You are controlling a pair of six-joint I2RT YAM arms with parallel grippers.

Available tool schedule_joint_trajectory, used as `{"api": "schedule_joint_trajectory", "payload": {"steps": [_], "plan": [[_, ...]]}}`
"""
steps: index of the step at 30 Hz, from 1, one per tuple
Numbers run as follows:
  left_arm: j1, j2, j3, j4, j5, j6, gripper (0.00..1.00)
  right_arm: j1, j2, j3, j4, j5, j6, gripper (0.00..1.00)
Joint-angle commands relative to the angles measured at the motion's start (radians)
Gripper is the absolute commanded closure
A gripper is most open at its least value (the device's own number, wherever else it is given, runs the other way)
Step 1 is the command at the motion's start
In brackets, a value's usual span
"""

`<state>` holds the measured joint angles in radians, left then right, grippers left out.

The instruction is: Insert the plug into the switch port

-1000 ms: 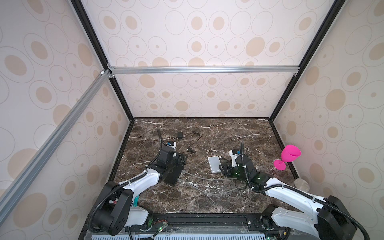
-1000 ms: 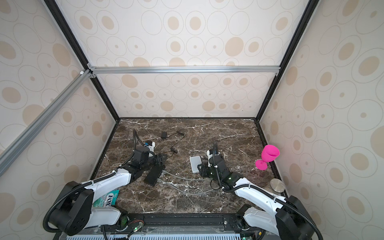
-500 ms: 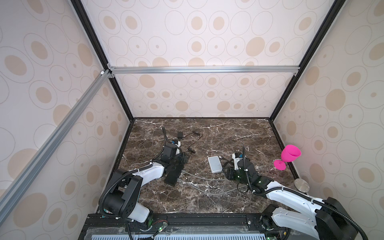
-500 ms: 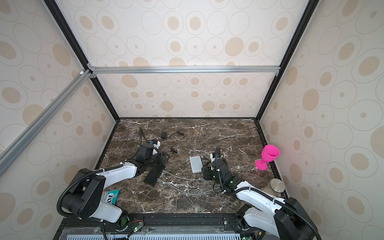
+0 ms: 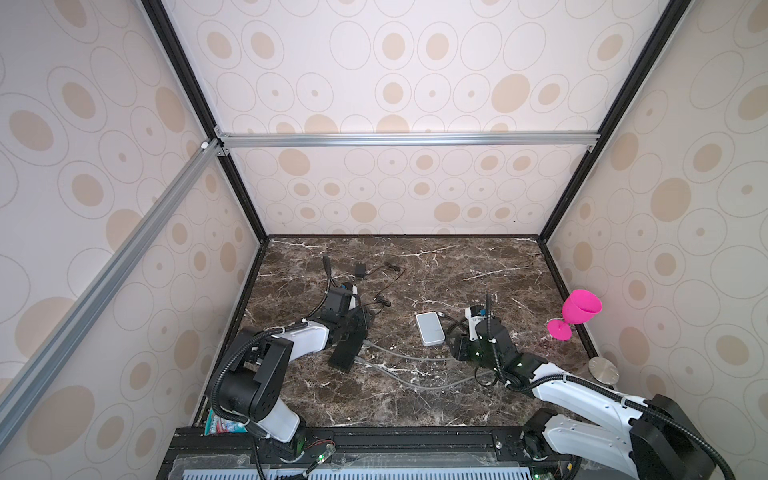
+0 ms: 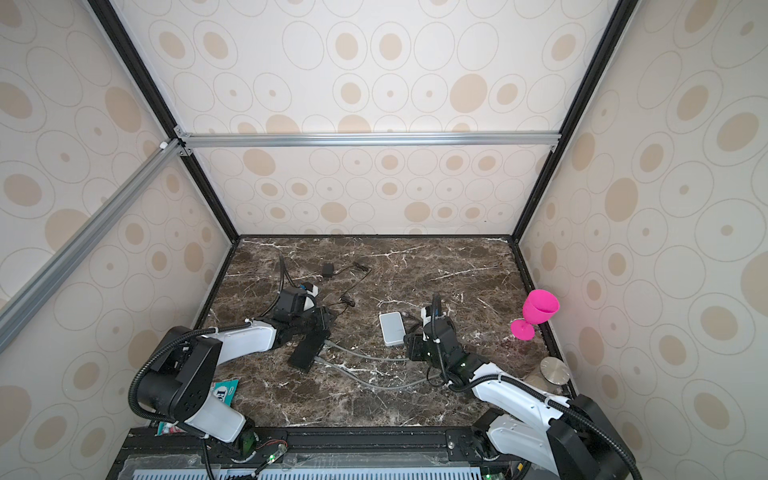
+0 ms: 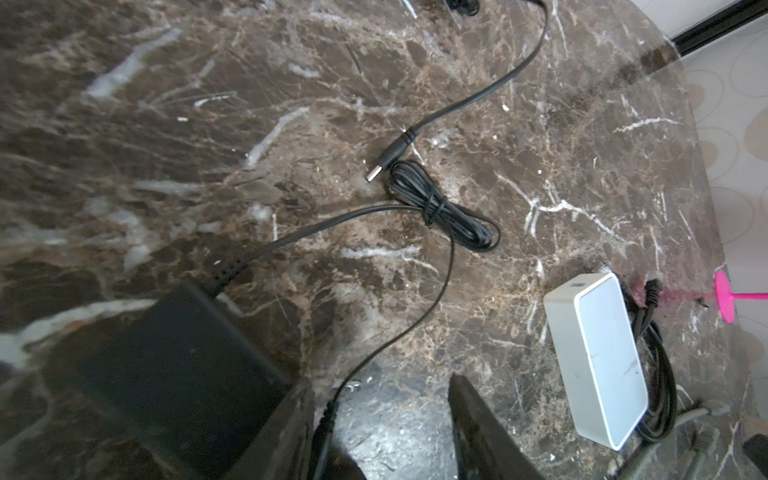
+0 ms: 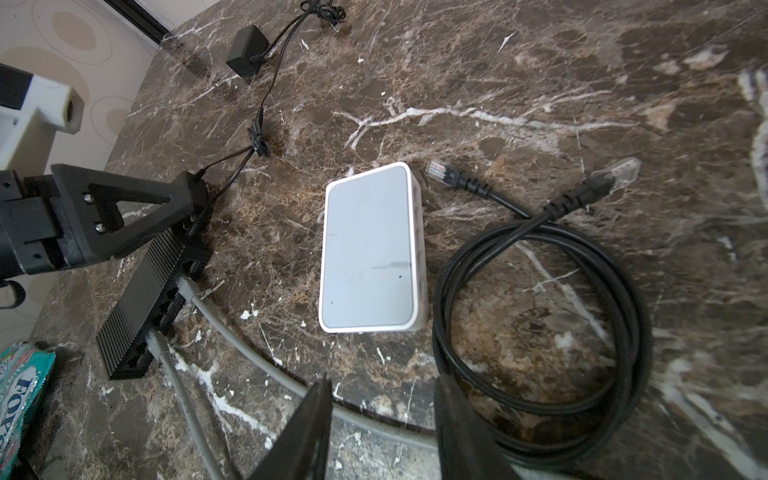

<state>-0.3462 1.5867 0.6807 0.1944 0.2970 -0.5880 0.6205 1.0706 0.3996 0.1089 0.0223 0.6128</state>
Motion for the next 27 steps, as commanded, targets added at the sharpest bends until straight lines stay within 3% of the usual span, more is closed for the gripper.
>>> {"api": "schedule_joint_trajectory", "payload": {"steps": [1, 16, 22, 27], "plan": [[0.028, 0.023, 0.036, -0.014, 0.002, 0.041, 0.48, -0.008, 0.003, -0.013, 0.021, 0.002, 0.008, 0.57], [0.188, 0.065, 0.113, -0.008, -0.015, 0.079, 0.46, -0.009, 0.038, -0.010, 0.017, 0.027, -0.005, 0.57], [0.186, -0.085, 0.007, 0.036, -0.006, 0.035, 0.46, -0.010, 0.037, 0.018, -0.078, 0.060, -0.011, 0.57], [0.063, -0.300, -0.130, 0.015, -0.049, 0.014, 0.41, -0.009, 0.083, 0.064, -0.145, 0.091, -0.042, 0.55]]}}
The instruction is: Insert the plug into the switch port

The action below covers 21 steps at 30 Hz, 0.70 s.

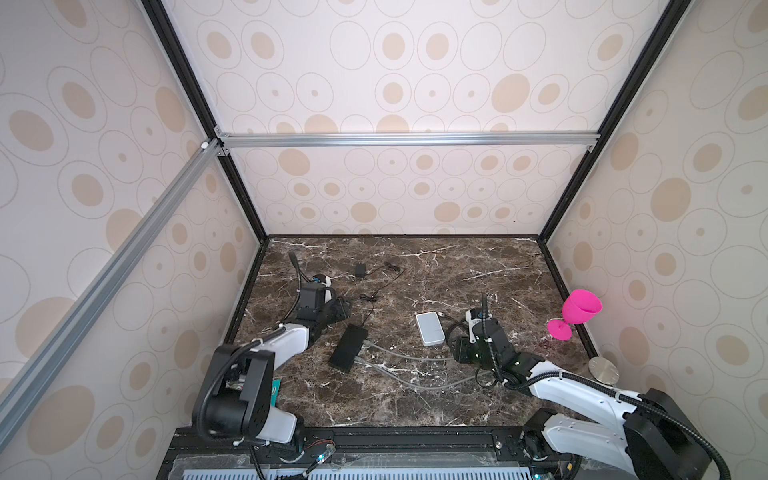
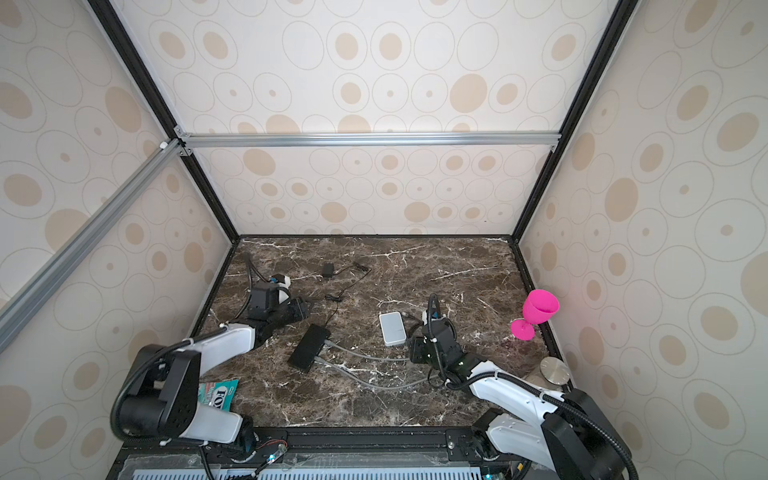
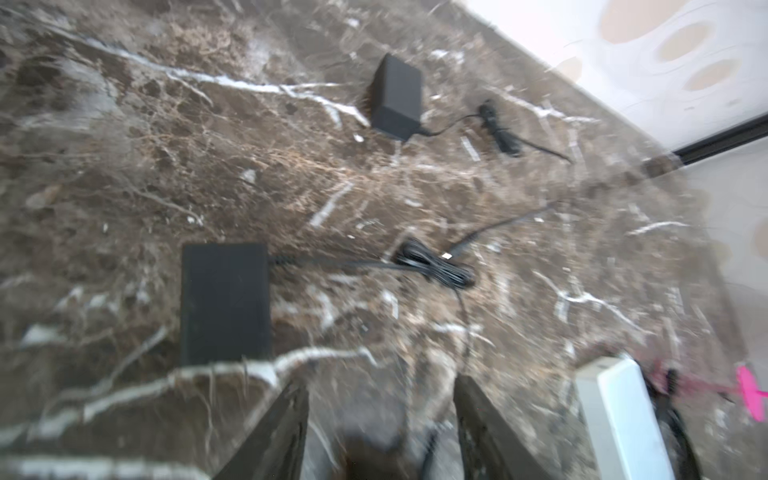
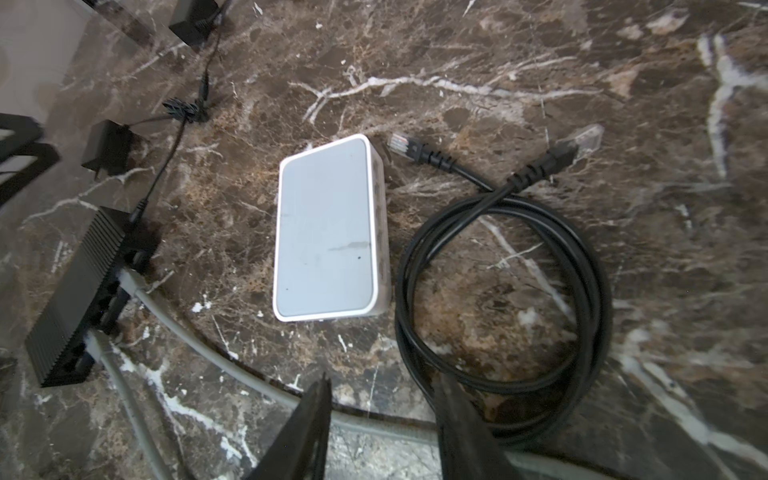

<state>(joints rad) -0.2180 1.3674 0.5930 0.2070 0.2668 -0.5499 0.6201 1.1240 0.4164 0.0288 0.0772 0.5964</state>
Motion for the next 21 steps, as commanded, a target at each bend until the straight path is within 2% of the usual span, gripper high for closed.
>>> {"api": "schedule_joint_trajectory", "payload": {"steps": [1, 4, 8, 14, 21], "plan": [[-0.117, -0.118, -0.064, -0.006, -0.032, -0.034, 0.41, -0.009, 0.046, 0.066, -0.082, 0.025, -0.033, 0.55], [-0.267, -0.207, -0.117, -0.034, -0.091, -0.081, 0.41, -0.009, 0.084, 0.107, -0.130, -0.013, -0.040, 0.56], [-0.369, -0.328, -0.244, 0.017, -0.109, -0.187, 0.43, -0.009, 0.084, 0.111, -0.137, -0.026, -0.025, 0.56], [-0.389, -0.401, -0.348, 0.045, -0.120, -0.204, 0.42, -0.009, 0.072, 0.124, -0.159, -0.047, 0.000, 0.56], [-0.390, -0.323, -0.358, 0.064, -0.156, -0.170, 0.40, -0.009, 0.054, 0.124, -0.178, -0.048, 0.013, 0.56]]}}
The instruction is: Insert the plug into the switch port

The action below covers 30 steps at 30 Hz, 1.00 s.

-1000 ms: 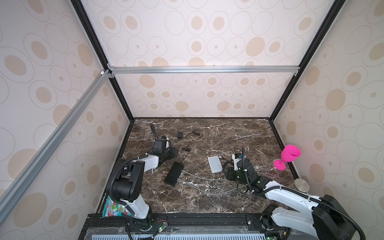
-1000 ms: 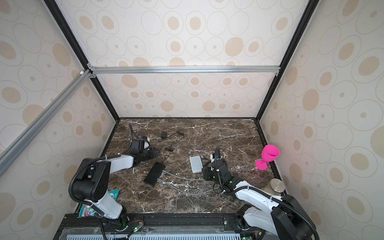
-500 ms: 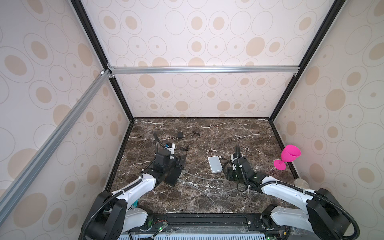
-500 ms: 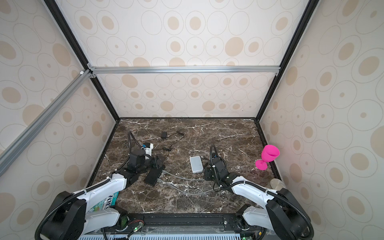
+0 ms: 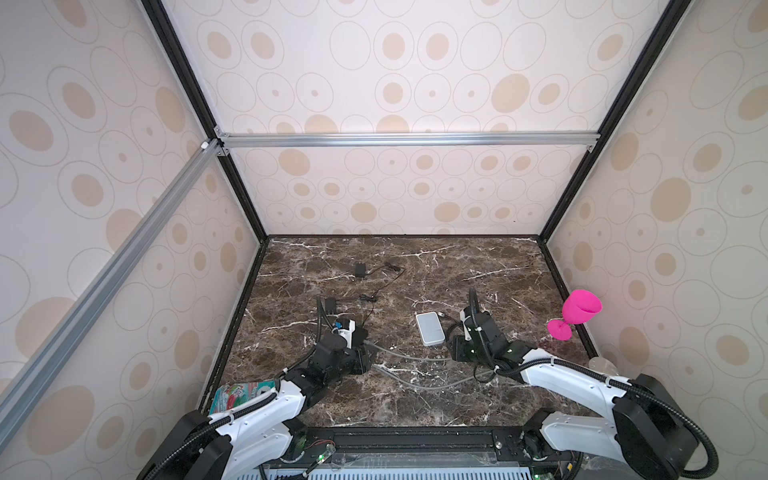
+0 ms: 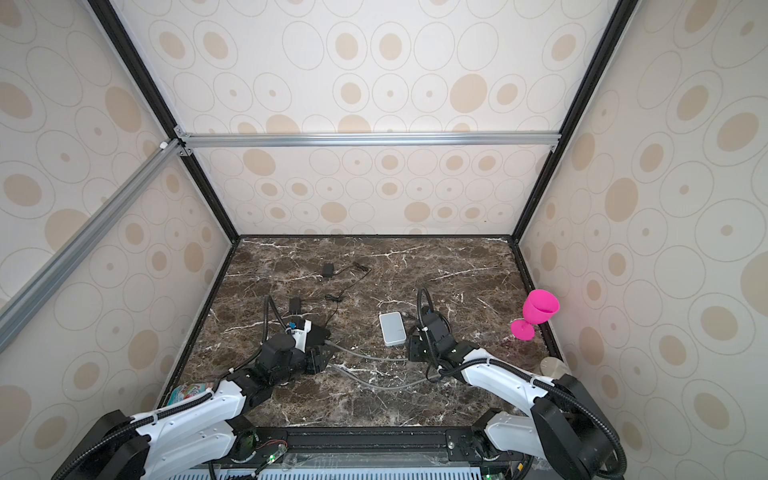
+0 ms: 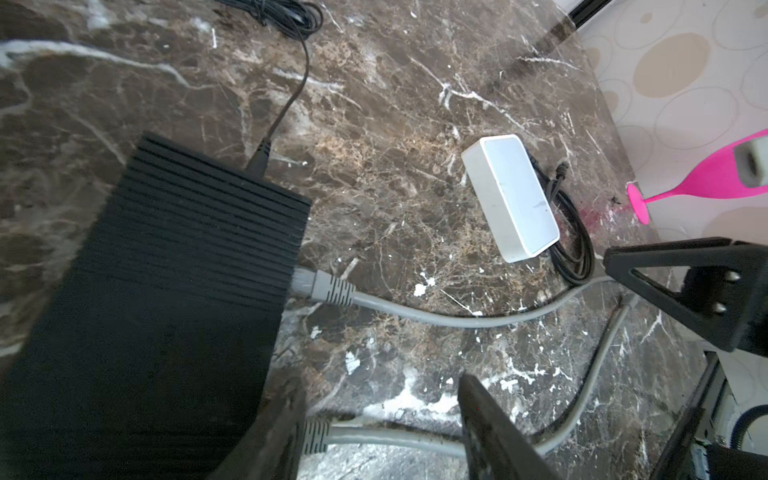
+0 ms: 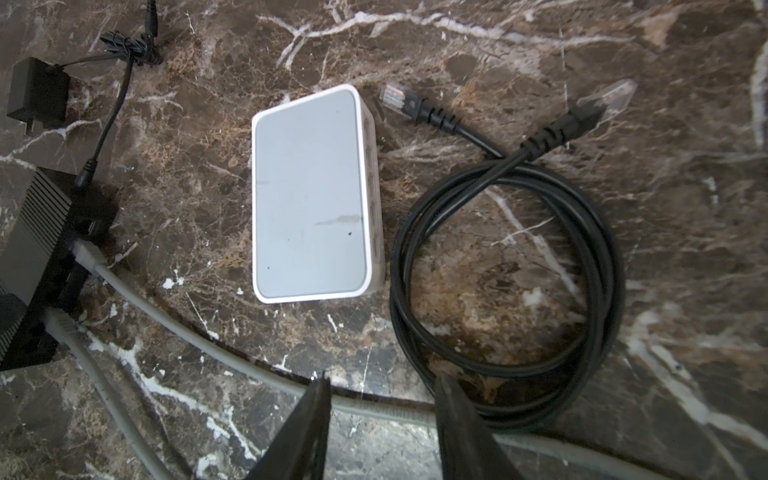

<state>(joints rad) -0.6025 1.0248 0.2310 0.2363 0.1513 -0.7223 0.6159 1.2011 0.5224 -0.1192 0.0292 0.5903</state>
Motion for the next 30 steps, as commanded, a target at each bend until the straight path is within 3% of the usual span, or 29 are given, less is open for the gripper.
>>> {"api": "schedule_joint_trajectory", "payload": {"steps": [1, 17, 26, 30], "plan": [[-0.003, 0.029, 0.002, 0.039, -0.045, 0.006, 0.40, -0.004, -0.024, 0.017, -0.030, 0.000, 0.019, 0.56], [0.088, 0.089, 0.050, -0.015, -0.104, 0.114, 0.39, -0.005, -0.019, 0.015, -0.028, 0.018, 0.006, 0.56], [0.175, 0.096, 0.080, -0.011, -0.031, 0.147, 0.39, -0.005, -0.035, 0.029, -0.060, 0.039, -0.006, 0.56], [0.173, 0.013, 0.091, 0.022, 0.091, 0.131, 0.39, -0.004, -0.062, 0.046, -0.111, 0.056, -0.011, 0.56]]}}
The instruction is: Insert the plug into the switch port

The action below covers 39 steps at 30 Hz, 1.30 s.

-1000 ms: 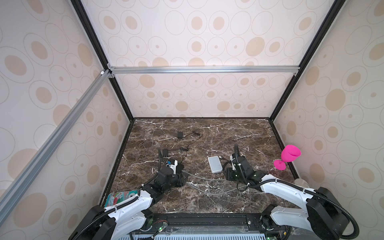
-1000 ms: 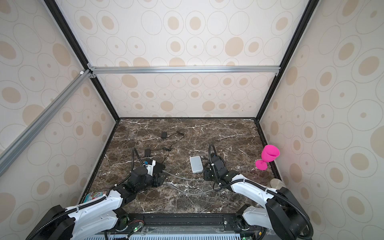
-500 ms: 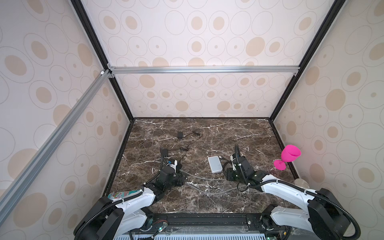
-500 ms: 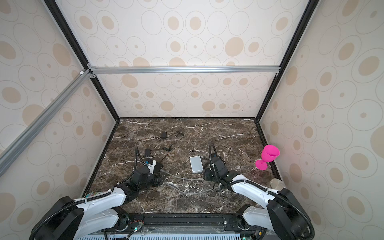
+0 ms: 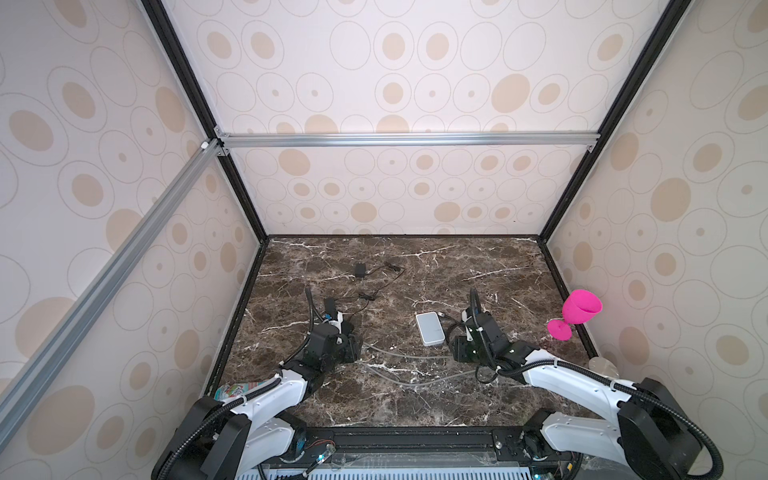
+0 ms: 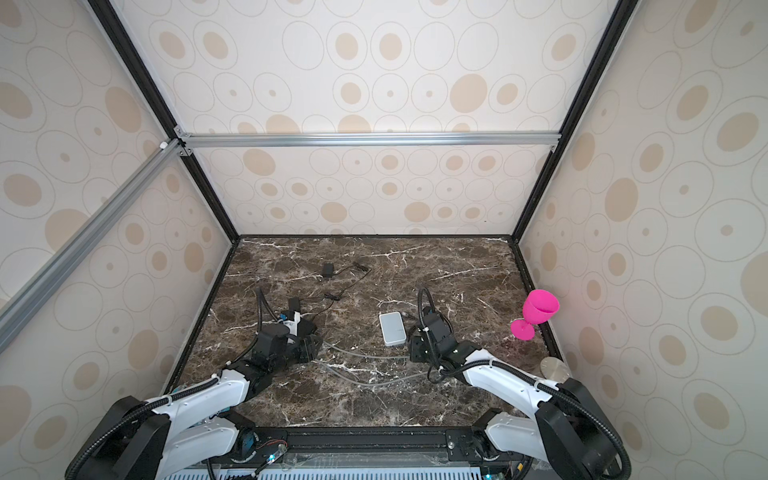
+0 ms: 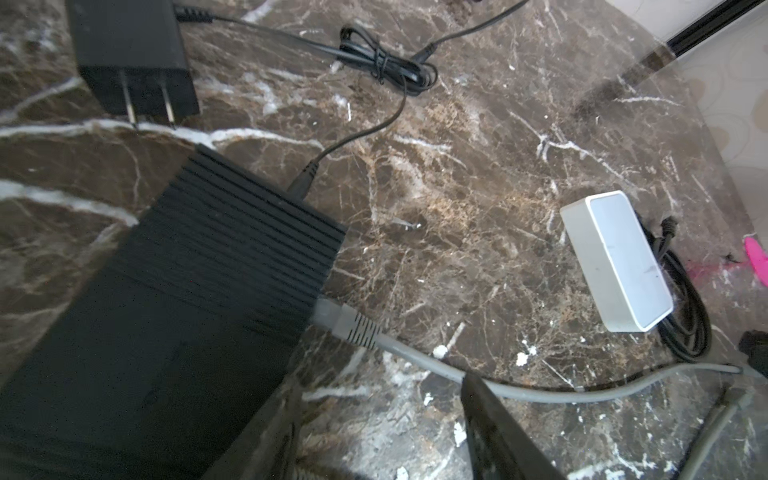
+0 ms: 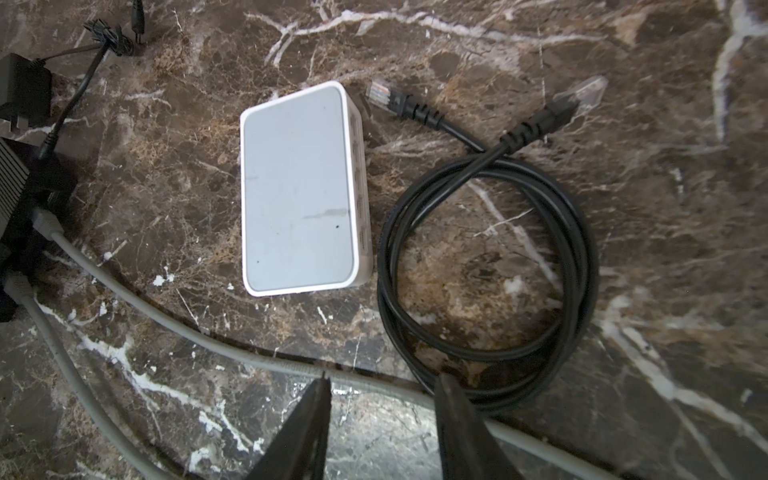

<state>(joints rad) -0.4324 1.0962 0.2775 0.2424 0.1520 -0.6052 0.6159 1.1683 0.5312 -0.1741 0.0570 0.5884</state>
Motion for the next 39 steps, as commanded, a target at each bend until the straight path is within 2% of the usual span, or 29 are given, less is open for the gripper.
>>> {"api": "schedule_joint_trajectory", "payload": {"steps": [1, 6, 8, 11, 14, 21, 29, 32, 35, 39], "plan": [[0.003, -0.092, 0.043, 0.026, 0.123, 0.005, 0.39, -0.005, -0.038, 0.044, -0.075, 0.035, -0.010, 0.56], [0.001, -0.300, 0.031, 0.032, 0.230, -0.037, 0.39, -0.004, -0.074, 0.084, -0.152, 0.035, -0.013, 0.56], [-0.004, -0.361, -0.002, 0.117, 0.275, -0.081, 0.38, -0.004, -0.077, 0.104, -0.181, 0.022, 0.008, 0.56], [-0.014, -0.409, -0.058, 0.230, 0.342, -0.138, 0.34, -0.003, -0.078, 0.118, -0.197, 0.000, 0.060, 0.57], [-0.018, -0.414, -0.083, 0.258, 0.355, -0.139, 0.33, 0.000, -0.081, 0.115, -0.196, -0.024, 0.098, 0.57], [-0.020, -0.349, -0.077, 0.291, 0.403, -0.114, 0.32, 0.028, -0.114, 0.098, -0.195, -0.016, 0.099, 0.58], [-0.022, -0.198, -0.058, 0.402, 0.343, -0.112, 0.30, 0.049, -0.179, 0.085, -0.191, -0.075, 0.076, 0.57], [-0.021, -0.137, -0.013, 0.380, 0.333, -0.077, 0.30, 0.048, -0.191, 0.091, -0.187, -0.075, 0.021, 0.57], [-0.021, -0.066, 0.053, 0.327, 0.324, -0.027, 0.30, 0.048, -0.176, 0.065, -0.108, -0.070, -0.017, 0.57], [-0.019, 0.066, 0.218, 0.165, 0.206, 0.111, 0.30, 0.041, -0.080, 0.099, -0.052, -0.074, -0.062, 0.55]]}}
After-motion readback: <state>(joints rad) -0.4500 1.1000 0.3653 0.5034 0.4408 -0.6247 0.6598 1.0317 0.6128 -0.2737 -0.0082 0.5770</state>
